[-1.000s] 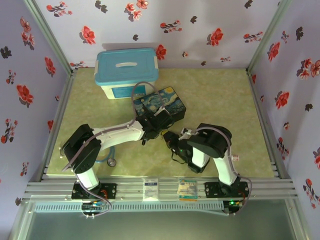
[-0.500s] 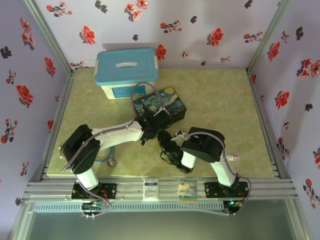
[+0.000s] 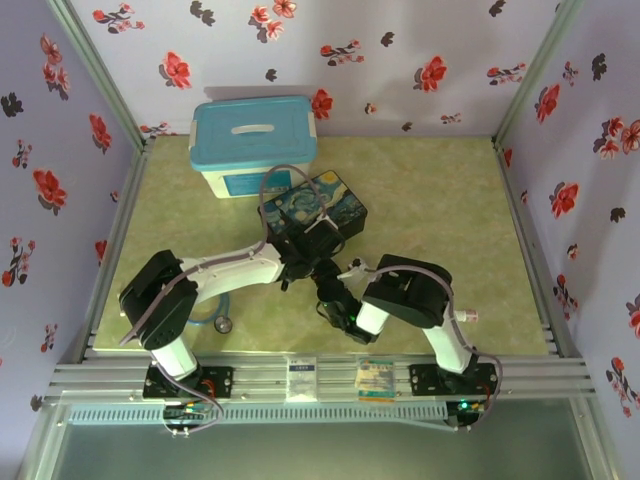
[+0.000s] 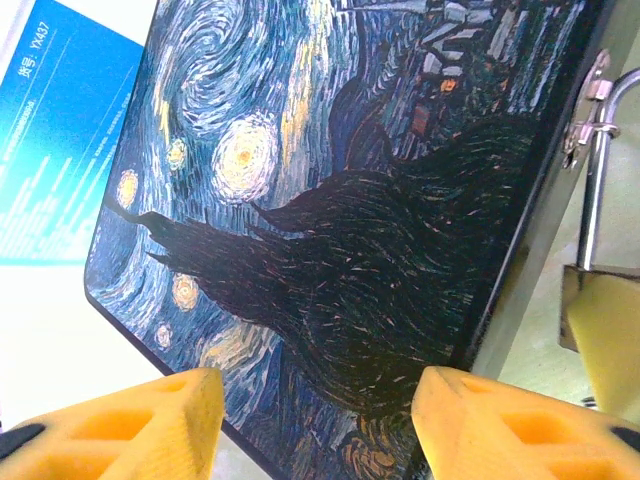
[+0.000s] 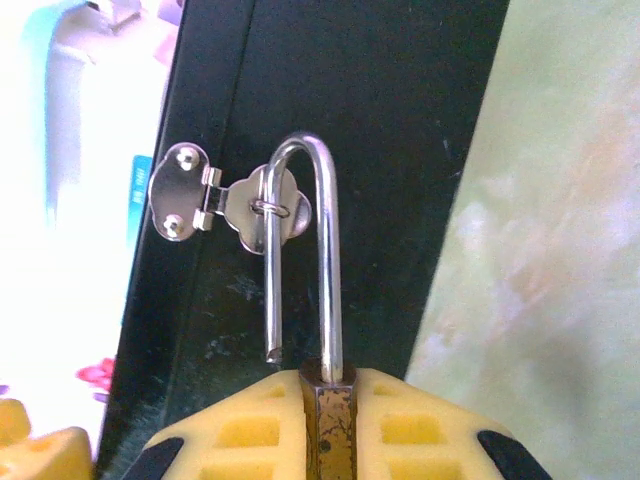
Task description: Unlock a padlock with a key
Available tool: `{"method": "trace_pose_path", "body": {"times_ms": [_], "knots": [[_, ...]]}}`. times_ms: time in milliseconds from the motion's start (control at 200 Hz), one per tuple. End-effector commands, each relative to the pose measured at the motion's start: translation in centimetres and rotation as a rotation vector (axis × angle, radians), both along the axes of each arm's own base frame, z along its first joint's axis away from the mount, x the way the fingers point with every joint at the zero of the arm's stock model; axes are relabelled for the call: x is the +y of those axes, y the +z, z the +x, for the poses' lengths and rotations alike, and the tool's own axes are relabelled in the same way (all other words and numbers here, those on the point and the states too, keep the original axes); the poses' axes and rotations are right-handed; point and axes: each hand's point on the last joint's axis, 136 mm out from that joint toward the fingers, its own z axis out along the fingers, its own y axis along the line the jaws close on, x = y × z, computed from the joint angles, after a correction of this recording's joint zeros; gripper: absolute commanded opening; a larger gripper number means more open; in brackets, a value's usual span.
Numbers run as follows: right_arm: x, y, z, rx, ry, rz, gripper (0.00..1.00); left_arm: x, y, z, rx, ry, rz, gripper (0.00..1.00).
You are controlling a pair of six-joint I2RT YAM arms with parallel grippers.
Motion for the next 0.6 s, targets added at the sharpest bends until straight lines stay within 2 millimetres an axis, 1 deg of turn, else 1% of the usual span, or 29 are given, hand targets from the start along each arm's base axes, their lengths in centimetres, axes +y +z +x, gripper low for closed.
{"method": "trace_pose_path", "body": {"times_ms": [0,50,140,290,335,365,445,480,530,595], "knots": [[-0.8,-1.1,1.5,-0.012,-0.024,-0.027,0.00,4.6,-8.3,-6.2,0.372,-0.086,0.243,0.57],[-0.3,0.8,1.8,-0.061,-0.011,-0.072,0.00,4.6,-8.5,-6.3,0.375,-0.089,0.245,0.57],[-1.1,3.2,1.9,-0.107,-0.040,-0.094,0.00,4.8,-8.8,-6.3,0.380,-0.088,0.254,0.57],[-2.7,5.1,2.1,-0.142,-0.072,-0.135,0.00,4.5,-9.0,-6.2,0.379,-0.099,0.251,0.57],[-3.5,5.1,2.1,-0.141,-0.094,-0.147,0.00,4.5,-9.0,-6.2,0.380,-0.099,0.254,0.57],[-4.1,4.8,2.2,-0.129,-0.114,-0.130,0.00,4.5,-9.0,-6.3,0.382,-0.099,0.253,0.57],[-6.1,3.3,3.4,-0.076,-0.139,-0.059,0.00,4.6,-9.0,-6.3,0.383,-0.098,0.252,0.57],[-6.8,3.0,3.8,-0.066,-0.147,-0.051,0.00,4.7,-9.1,-6.4,0.384,-0.097,0.253,0.57],[-7.3,3.0,4.1,-0.065,-0.140,-0.067,0.00,4.7,-9.0,-6.5,0.384,-0.097,0.252,0.57],[-7.8,3.1,4.0,-0.067,-0.140,-0.092,0.00,4.8,-9.0,-6.5,0.383,-0.095,0.250,0.57]]}}
